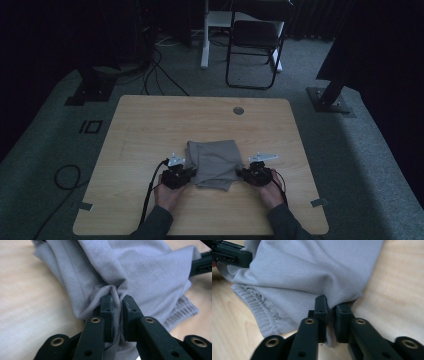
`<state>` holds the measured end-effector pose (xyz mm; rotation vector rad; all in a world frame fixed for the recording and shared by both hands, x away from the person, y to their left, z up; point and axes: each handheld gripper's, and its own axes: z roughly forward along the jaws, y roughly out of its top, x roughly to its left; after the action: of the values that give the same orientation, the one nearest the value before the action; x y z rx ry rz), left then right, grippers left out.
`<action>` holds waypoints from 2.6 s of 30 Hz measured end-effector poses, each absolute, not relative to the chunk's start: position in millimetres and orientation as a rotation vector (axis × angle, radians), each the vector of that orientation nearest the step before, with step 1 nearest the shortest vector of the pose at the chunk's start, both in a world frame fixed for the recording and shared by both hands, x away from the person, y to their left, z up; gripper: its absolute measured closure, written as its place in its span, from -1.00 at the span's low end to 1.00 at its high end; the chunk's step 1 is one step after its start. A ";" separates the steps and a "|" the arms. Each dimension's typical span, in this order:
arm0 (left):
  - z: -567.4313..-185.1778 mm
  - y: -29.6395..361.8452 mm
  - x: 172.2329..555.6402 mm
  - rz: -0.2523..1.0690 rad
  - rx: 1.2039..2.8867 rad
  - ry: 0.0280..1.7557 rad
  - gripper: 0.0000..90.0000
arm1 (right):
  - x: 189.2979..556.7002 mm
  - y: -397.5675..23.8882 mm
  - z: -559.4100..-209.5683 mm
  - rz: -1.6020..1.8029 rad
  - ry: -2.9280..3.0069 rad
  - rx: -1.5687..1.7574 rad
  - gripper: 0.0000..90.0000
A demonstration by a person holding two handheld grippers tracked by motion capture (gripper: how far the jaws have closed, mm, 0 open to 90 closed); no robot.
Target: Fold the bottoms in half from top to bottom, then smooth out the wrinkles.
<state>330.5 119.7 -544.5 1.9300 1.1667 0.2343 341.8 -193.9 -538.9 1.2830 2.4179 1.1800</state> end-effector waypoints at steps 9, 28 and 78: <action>-524.0 125.3 361.8 0.222 1.808 1.213 0.86 | 367.3 -193.7 -516.0 1.270 2.338 1.255 0.92; -512.6 155.2 307.2 0.131 1.817 1.145 0.38 | 316.4 -231.0 -505.0 1.329 2.402 1.157 0.27; -553.8 150.7 351.2 0.228 1.911 1.275 0.82 | 381.6 -145.0 -548.0 1.085 2.447 1.090 0.02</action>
<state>351.2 150.7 -553.8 1.9106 1.2754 0.2277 381.6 -145.0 -548.0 1.0903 2.4473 1.0851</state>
